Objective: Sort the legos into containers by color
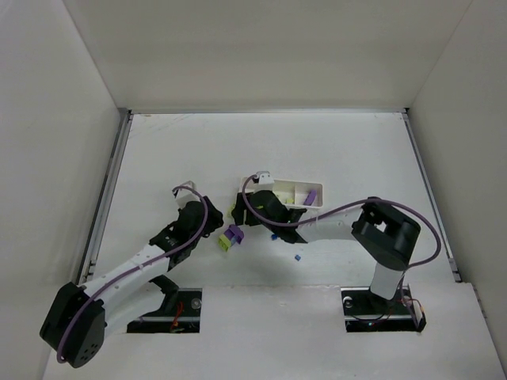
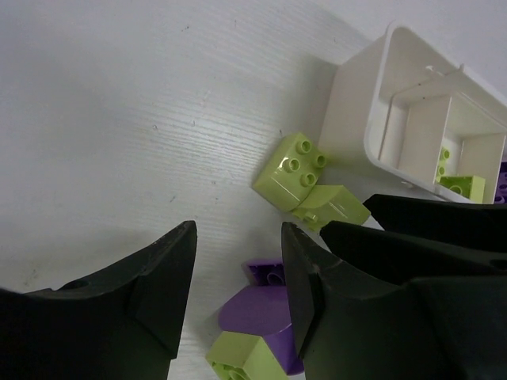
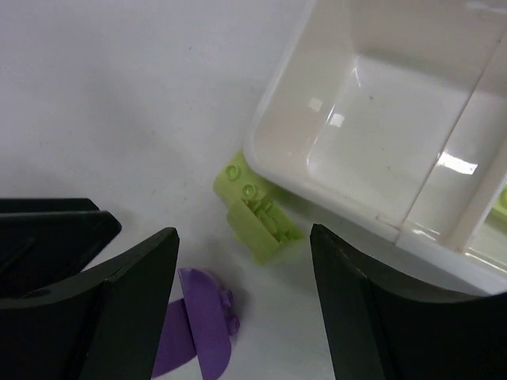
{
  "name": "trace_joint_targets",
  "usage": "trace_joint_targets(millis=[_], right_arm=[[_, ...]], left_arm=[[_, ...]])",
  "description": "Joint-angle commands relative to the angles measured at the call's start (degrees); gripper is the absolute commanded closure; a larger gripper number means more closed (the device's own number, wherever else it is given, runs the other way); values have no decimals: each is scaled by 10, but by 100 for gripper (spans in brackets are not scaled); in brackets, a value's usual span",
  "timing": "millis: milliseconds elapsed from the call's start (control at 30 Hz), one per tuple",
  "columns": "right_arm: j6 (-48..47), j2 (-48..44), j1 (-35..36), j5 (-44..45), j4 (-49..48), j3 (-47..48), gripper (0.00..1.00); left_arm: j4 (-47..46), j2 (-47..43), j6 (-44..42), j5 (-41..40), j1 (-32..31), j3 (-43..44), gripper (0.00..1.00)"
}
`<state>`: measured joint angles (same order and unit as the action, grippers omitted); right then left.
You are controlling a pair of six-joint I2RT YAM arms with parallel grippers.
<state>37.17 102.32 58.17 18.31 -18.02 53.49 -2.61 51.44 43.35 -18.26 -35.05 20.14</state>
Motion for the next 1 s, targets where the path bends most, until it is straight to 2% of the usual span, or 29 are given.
trace_joint_targets(millis=[0, 167, 367, 567, 667, 800, 967], right_arm=[[13, 19, -5, 37, -5, 40, 29], [16, 53, -5, 53, 28, 68, 34], [14, 56, -4, 73, 45, 67, 36], [11, 41, 0, 86, 50, 55, 64], [12, 23, 1, 86, 50, 46, 71], [9, -40, 8, 86, 50, 17, 72], [1, -134, 8, 81, 49, -23, 72]], left_arm=[[-49, 4, -5, 38, 15, -14, 56], [-62, 14, -13, 57, 28, -19, 56], [-71, 28, -24, 59, 31, -12, 54], [-78, 43, -33, 59, 32, -3, 54], [-77, 52, -42, 59, 30, 6, 51], [-72, 75, -59, 59, 22, 30, 45], [-81, 124, -85, 60, 14, 62, 41]])
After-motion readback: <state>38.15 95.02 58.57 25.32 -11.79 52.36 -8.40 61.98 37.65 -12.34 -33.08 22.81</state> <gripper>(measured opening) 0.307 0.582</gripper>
